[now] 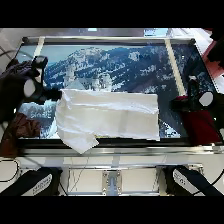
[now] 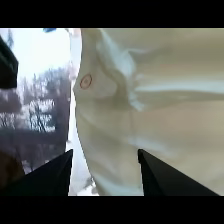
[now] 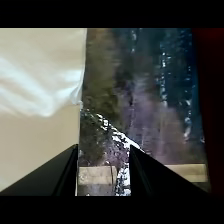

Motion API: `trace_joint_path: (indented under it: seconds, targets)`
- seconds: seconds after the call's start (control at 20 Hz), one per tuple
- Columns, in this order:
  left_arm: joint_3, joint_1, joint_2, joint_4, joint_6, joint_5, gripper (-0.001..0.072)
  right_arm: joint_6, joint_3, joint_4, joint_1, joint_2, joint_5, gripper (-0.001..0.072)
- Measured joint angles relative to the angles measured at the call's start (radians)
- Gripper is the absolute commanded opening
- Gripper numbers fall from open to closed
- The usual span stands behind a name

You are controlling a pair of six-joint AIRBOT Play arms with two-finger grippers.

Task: Fold the shirts.

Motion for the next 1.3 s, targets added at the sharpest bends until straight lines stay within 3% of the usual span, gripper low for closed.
trace_joint_path:
  seconds: [0.2,0.35,0.5,0.7,0.95,1.3]
  targets:
    - [-0.352,0.0,0.305,-0.043,-0.299,-0.015,0.0482,-0.029,-0.021,0.098,-0.079,0.02,-0.002,0.039]
    - [-0.499,0.0,0.426,-0.099,-0.407,-0.098,0.0482,-0.085,-0.039,0.197,-0.115,0.012,-0.003,0.039]
    - [-0.594,0.0,0.474,-0.213,-0.45,-0.121,0.0482,-0.118,-0.046,0.24,-0.129,0.008,-0.013,0.039]
    - [-0.702,0.0,0.495,-0.336,-0.488,-0.042,0.0483,-0.143,-0.049,0.264,-0.135,0.007,-0.013,0.039]
    - [-0.781,0.0,0.501,-0.364,-0.556,0.06,0.0482,-0.162,-0.05,0.276,-0.137,0.007,-0.007,0.0389]
    - [-0.864,0.001,0.502,-0.449,-0.588,0.231,0.0477,-0.167,-0.05,0.315,-0.137,0.007,-0.004,0.0388]
